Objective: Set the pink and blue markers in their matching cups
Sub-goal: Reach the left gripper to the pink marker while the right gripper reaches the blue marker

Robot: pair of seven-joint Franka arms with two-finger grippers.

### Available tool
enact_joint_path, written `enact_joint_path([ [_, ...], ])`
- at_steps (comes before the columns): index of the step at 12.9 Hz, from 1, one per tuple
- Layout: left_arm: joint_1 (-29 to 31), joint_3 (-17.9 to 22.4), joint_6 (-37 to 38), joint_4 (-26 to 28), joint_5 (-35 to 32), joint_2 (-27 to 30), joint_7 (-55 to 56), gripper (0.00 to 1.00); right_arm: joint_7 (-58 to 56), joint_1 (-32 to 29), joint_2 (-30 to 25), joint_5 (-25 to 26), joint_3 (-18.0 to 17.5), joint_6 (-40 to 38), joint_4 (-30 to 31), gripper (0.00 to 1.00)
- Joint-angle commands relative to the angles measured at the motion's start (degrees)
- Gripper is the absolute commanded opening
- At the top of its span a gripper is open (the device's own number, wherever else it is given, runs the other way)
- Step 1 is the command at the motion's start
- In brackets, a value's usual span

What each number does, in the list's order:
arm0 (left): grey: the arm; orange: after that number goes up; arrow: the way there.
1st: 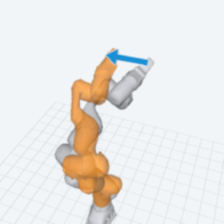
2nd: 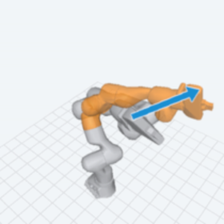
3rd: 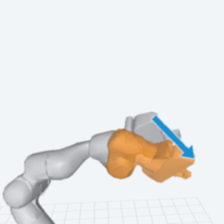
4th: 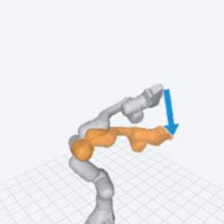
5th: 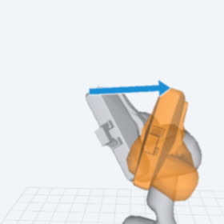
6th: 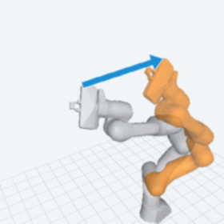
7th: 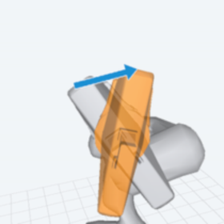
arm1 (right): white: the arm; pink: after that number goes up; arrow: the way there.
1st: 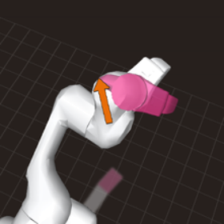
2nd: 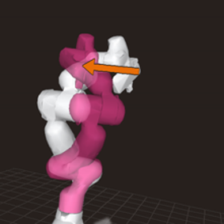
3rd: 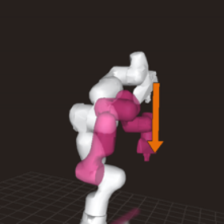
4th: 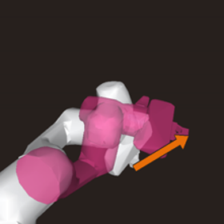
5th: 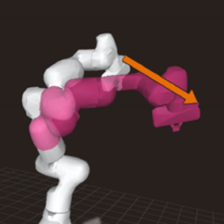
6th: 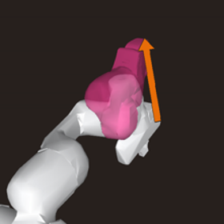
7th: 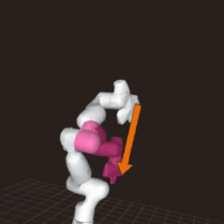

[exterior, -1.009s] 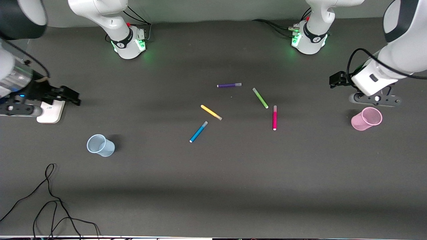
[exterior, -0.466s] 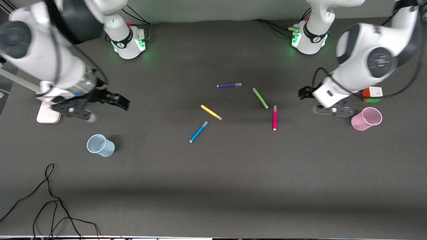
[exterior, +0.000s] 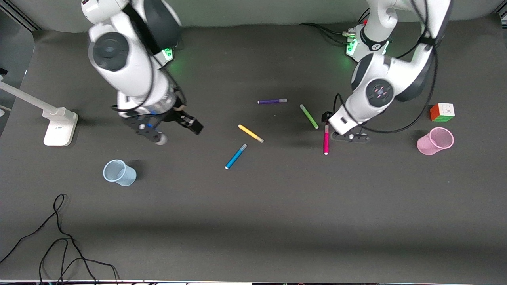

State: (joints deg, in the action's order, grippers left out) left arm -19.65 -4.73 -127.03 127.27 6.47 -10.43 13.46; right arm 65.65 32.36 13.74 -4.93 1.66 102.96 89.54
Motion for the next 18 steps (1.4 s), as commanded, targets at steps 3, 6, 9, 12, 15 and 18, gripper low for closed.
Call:
enact_joint_path([
  [3, -2.32, 0.43, -6.72, -0.35, 0.48, -7.92, 0.69, 0.92, 13.60, 6.22, 8.49, -0.69, 0.63, 4.87, -6.05, 1.00],
  [6, -2.67, 0.43, -11.12, 0.26, 0.48, -9.95, 0.69, 0.83, 17.93, 8.94, 10.78, -0.34, 0.63, 6.81, -6.05, 1.00],
  [9, -3.64, 0.43, -17.36, 1.67, 0.48, -11.97, 0.69, 0.74, 18.03, 10.09, 12.62, -0.08, 0.63, 7.08, -5.44, 1.00],
  [12, -3.56, 0.43, -20.36, 1.67, 0.48, -13.82, 0.69, 0.70, 18.03, 10.27, 14.21, 0.10, 0.71, 9.00, -3.34, 1.00],
  [15, -3.29, 0.43, -20.19, 1.67, 0.48, -13.74, 0.60, 0.35, 18.03, 10.36, 14.47, 0.10, 0.71, 17.16, 3.42, 1.00],
  [18, -2.77, 0.43, -19.49, 1.67, 0.48, -13.21, 0.69, 0.00, 18.03, 10.53, 16.14, 0.19, 0.71, 25.42, 8.70, 1.00],
])
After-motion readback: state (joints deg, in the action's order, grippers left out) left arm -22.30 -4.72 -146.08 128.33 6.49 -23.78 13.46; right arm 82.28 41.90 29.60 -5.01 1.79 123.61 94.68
